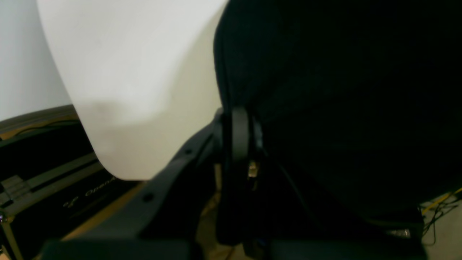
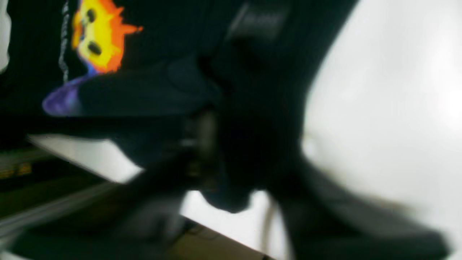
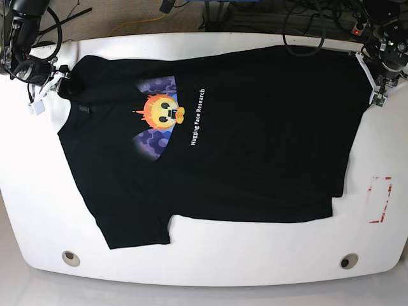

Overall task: Fold the T-shirt properly
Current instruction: 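Release the shoulders and move both grippers toward the shirt sides, then grasp the shirt sides below the sleeves with both grippers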

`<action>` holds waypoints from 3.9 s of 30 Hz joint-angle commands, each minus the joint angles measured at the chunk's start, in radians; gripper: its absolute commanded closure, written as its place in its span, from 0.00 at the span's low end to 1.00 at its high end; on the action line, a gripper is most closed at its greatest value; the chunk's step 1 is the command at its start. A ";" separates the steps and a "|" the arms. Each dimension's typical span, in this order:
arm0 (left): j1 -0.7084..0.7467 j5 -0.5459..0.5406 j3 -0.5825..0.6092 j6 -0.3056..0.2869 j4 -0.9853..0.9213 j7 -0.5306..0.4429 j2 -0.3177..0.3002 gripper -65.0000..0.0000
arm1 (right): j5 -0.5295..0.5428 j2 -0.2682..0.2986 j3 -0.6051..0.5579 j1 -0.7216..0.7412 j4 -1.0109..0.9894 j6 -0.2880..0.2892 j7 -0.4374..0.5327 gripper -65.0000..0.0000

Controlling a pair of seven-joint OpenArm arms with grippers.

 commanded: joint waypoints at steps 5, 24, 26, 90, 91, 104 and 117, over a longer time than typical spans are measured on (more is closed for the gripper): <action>0.061 0.007 -0.010 0.006 0.007 -0.010 -0.014 0.99 | -0.002 -0.001 0.072 -0.058 0.070 0.001 0.010 0.36; -0.070 0.003 -0.012 0.006 0.013 -0.005 -0.012 0.40 | -0.401 -0.027 0.096 0.263 0.187 0.010 0.025 0.19; -0.107 0.001 -0.024 0.006 0.013 -0.005 -0.012 0.40 | -0.480 -0.027 0.061 0.349 0.135 0.021 0.030 0.19; -0.952 0.061 0.149 0.282 -1.133 -0.447 -0.042 0.12 | -0.995 -0.148 -0.077 0.835 -0.744 0.069 0.528 1.00; -0.960 0.061 0.149 0.282 -1.161 -0.454 -0.048 0.12 | -0.995 -0.148 -0.077 0.835 -0.744 0.069 0.528 1.00; -0.984 0.053 0.228 0.277 -1.318 -0.519 -0.052 0.12 | -0.994 -0.147 -0.072 0.835 -0.744 0.069 0.527 1.00; -0.960 0.061 0.240 0.277 -1.321 -0.521 -0.016 0.88 | -0.994 -0.145 -0.072 0.835 -0.743 0.069 0.524 1.00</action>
